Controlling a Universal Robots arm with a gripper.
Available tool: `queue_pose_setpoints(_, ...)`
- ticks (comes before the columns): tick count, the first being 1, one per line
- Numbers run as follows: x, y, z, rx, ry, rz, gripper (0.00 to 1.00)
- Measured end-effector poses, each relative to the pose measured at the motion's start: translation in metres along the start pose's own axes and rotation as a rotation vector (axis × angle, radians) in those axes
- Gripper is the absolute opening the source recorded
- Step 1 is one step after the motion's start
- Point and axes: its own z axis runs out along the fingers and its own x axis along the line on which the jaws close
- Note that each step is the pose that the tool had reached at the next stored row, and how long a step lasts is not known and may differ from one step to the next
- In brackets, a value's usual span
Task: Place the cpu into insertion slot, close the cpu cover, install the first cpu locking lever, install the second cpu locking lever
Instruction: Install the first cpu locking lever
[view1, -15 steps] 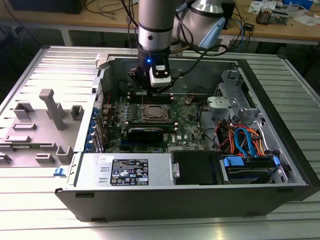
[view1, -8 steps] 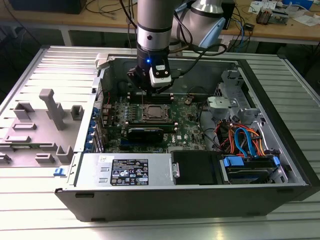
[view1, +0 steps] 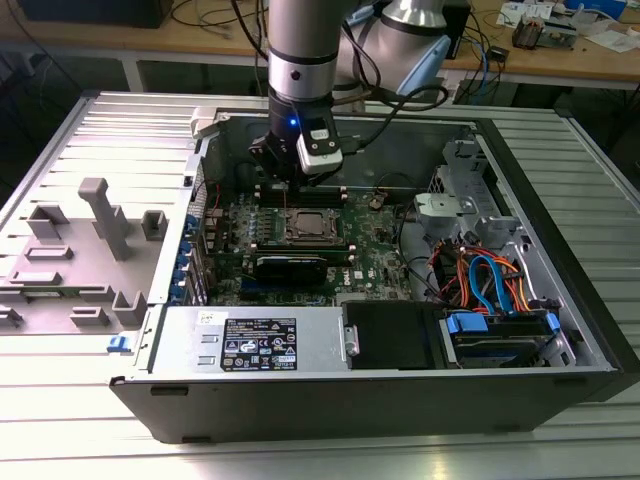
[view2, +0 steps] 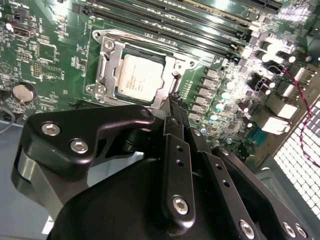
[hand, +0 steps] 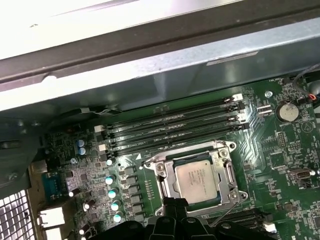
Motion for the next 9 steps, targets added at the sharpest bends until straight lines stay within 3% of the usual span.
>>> queue_pose_setpoints(5, 0.0073, -0.0016, 0.0003, 0.0001, -0.0001, -0.010, 0.11)
queue_pose_setpoints(9, 0.0078, -0.0018, 0.0003, 0.0020, -0.0001, -0.078, 0.11)
